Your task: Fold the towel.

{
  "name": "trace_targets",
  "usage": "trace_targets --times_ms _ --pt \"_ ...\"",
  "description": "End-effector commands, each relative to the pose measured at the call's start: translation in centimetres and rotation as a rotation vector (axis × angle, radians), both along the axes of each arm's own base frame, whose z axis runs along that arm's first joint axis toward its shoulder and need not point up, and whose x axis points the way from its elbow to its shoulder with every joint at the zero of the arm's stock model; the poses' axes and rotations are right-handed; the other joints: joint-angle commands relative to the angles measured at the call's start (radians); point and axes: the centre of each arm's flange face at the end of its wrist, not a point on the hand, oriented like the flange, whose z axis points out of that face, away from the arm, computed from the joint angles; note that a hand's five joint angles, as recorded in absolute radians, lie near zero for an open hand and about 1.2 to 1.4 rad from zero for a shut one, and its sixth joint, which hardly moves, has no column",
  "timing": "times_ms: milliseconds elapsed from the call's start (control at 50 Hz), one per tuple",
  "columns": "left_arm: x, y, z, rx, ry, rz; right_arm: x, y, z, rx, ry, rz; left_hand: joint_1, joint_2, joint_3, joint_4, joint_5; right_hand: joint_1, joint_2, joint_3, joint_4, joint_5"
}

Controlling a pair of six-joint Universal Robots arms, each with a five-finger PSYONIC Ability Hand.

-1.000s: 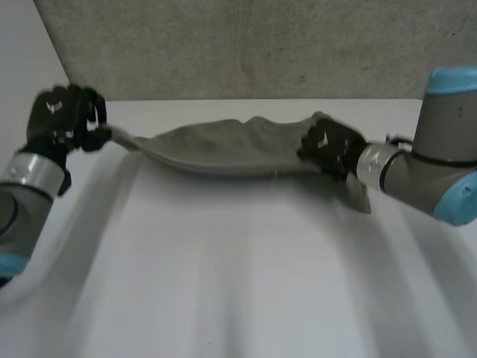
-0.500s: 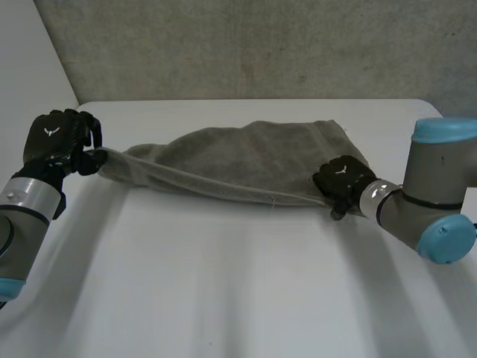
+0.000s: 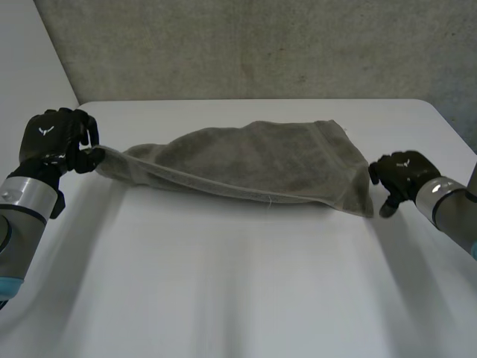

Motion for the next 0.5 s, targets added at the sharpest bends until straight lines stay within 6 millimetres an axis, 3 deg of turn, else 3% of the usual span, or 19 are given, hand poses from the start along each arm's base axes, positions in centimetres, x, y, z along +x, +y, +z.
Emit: trace_targets --times_ms 20,220,500 --pt "0.0 0.2 -0.3 0.010 0.001 0.000 -1.2 -0.7 -2.6 0.069 0.039 0.034 0.044 0.035 0.013 0.040 0.024 0.014 0.016 0.015 0.015 0.009" --pt "0.0 0.4 -0.6 0.022 0.000 -0.003 -0.3 -0.4 -3.8 0.098 -0.014 0.133 0.044 0.035 0.013 0.040 0.024 -0.051 -0.048 -0.050 -0.049 -0.056" --pt "0.0 0.6 -0.8 0.029 0.001 -0.003 -0.1 -1.5 -4.2 0.009 -0.024 0.145 0.044 0.035 0.013 0.040 0.024 -0.101 -0.098 -0.100 -0.099 -0.106"
